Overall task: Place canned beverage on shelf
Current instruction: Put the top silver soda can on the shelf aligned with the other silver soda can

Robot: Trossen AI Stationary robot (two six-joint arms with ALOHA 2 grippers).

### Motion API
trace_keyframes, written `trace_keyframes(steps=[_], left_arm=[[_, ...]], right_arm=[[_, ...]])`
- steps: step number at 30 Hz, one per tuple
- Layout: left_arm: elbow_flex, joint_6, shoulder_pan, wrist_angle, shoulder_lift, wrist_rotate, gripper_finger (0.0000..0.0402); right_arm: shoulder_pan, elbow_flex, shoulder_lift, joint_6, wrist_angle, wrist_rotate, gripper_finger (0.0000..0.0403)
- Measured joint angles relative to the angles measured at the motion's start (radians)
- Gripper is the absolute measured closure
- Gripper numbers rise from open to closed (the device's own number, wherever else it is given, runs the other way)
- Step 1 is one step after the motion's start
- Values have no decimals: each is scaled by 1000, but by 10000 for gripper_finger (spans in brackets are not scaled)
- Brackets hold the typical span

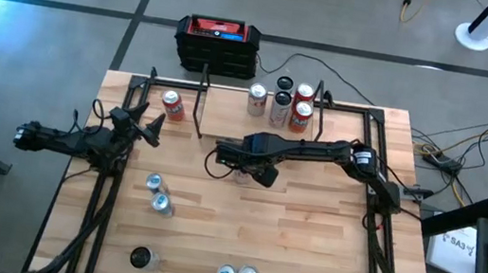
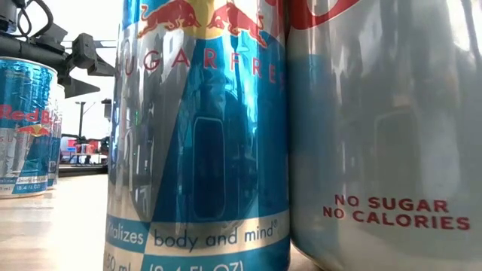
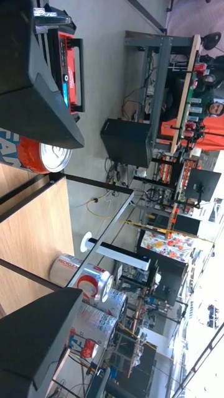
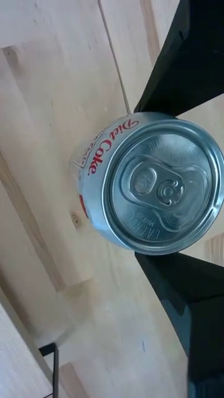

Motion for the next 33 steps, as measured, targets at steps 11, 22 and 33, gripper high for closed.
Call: trace_keyframes(steps=[11,22,33], left_arm=[[0,0,0,0,0,0,33],[0,0,0,0,0,0,33],[0,0,0,0,0,0,33]], right_arm=[[0,-5,4,-42,27,1,38],[0,-44,4,-43,37,14,39],[0,-48,2,-108,39,17,99]])
